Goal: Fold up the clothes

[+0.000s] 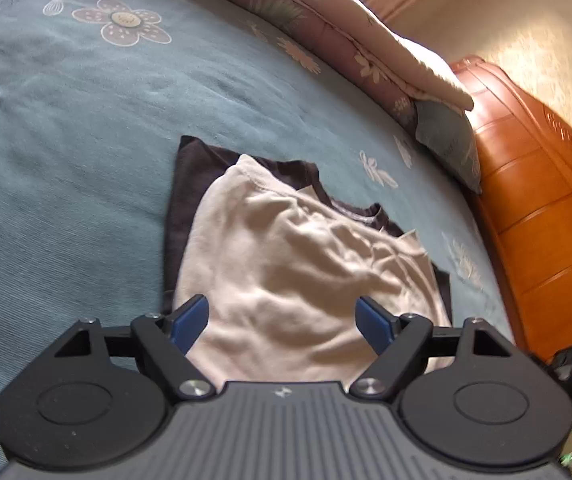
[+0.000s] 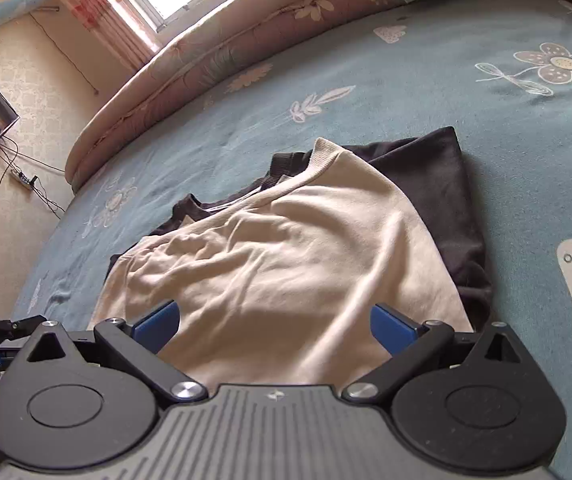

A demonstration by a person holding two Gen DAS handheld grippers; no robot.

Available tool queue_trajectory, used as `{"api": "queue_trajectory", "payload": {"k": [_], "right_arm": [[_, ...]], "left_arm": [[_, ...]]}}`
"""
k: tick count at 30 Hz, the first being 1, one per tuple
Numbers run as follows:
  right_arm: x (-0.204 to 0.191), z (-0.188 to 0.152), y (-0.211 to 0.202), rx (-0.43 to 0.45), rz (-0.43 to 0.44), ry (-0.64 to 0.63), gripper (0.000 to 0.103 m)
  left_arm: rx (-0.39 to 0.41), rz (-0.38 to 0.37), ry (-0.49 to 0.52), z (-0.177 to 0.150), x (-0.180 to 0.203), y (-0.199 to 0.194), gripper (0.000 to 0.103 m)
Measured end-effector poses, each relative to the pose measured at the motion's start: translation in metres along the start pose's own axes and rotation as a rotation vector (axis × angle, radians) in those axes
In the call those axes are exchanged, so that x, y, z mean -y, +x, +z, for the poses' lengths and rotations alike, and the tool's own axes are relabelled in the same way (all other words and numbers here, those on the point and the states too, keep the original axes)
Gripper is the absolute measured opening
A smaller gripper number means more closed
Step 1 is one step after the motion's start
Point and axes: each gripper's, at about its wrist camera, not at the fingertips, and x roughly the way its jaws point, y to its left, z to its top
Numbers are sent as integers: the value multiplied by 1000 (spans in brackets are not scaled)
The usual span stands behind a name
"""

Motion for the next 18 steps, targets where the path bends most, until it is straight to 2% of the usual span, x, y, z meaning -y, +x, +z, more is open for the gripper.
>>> {"api": "queue_trajectory", "payload": {"k": [3,4,8,10,13,14,16,18], "right_arm": [[-10,-9,-12,-1,-17,-28,103],[-12,-11,-15,-5,-25,-34,103],[-21,-15,-24,-8,-60,-32,103],[-30,-17,-27,-3,-72,-39,103],[-45,-17,-25,-10,-88,-61,103],[-50,-17,-24,-15,-92,-70,103],[-61,-19,-19,-27,-96,-95,103],[-71,-20,-15,-40,-105,-123,103]], "left_arm": [[-63,-6,3,-9,-20,5,80],[-82,-28,-10,-12,-27,8,80],[-138,-184,-82,-19,-51,16,80],[-163,-265,-84,-20,-56,19,80],[-157,-305,-82,-20,-63,20,80],[-176,-340,-89,-21,-66,21,80],[-259,-403,-114,-27,-73,28,81],[-351,-397,-88,-33,-77,34,80]]}}
